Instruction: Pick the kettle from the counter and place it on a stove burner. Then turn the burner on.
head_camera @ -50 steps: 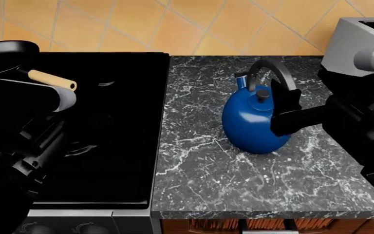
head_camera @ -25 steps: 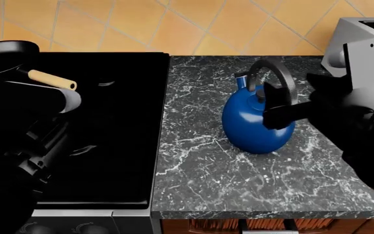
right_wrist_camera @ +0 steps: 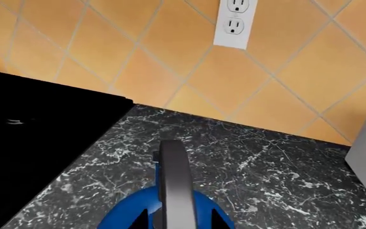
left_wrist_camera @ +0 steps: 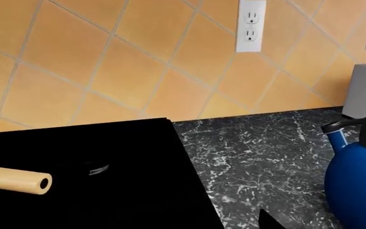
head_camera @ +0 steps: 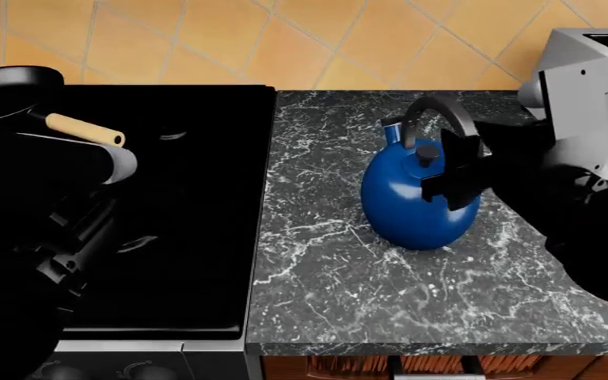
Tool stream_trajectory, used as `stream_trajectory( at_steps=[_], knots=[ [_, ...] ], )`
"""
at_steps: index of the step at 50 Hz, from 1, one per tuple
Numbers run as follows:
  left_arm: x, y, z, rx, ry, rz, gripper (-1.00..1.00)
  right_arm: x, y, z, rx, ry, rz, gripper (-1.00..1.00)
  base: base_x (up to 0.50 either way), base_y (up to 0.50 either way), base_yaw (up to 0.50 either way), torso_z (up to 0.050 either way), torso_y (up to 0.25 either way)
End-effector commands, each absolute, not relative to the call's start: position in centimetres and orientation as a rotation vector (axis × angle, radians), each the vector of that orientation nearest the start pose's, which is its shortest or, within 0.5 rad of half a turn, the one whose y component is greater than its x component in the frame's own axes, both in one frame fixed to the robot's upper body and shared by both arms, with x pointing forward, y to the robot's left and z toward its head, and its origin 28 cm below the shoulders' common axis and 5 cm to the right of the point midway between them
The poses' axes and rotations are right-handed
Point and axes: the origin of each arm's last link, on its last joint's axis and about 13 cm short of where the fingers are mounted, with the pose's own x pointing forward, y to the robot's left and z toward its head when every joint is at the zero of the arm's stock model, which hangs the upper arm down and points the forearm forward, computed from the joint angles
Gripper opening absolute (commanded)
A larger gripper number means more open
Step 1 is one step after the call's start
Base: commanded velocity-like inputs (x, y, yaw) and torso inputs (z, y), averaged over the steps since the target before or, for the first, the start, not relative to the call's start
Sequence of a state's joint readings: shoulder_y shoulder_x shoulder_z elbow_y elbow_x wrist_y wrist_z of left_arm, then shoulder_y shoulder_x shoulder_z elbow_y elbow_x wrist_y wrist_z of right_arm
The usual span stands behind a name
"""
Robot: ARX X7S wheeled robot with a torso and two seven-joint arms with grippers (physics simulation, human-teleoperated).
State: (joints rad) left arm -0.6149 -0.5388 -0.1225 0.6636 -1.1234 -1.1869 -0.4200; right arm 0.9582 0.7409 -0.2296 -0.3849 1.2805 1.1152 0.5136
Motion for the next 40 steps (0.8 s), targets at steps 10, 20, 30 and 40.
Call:
stream_trajectory(
  at_steps=[10,20,30,40],
  knots=[
    [22.3,25.6,22.7,0.004,0.01,-0.238,1.0,25.0,-16.4,27.2,-0.136,0.074,0.204,-1.0,0.0,0.0,0.0,0.0,0.0],
    [22.3,25.6,22.7,0.003,0.009,-0.237,1.0,25.0,-16.3,27.4,-0.139,0.069,0.207,-1.0,0.0,0.0,0.0,0.0,0.001],
    [22.2,25.6,22.8,0.001,0.005,-0.239,1.0,25.1,-16.1,29.1,-0.114,-0.034,0.159,-1.0,0.0,0.0,0.0,0.0,0.001],
    [21.9,25.9,22.9,-0.004,-0.005,-0.233,1.0,25.2,-15.9,30.1,-0.113,-0.084,0.092,-1.0,0.0,0.0,0.0,0.0,0.001]
  ],
)
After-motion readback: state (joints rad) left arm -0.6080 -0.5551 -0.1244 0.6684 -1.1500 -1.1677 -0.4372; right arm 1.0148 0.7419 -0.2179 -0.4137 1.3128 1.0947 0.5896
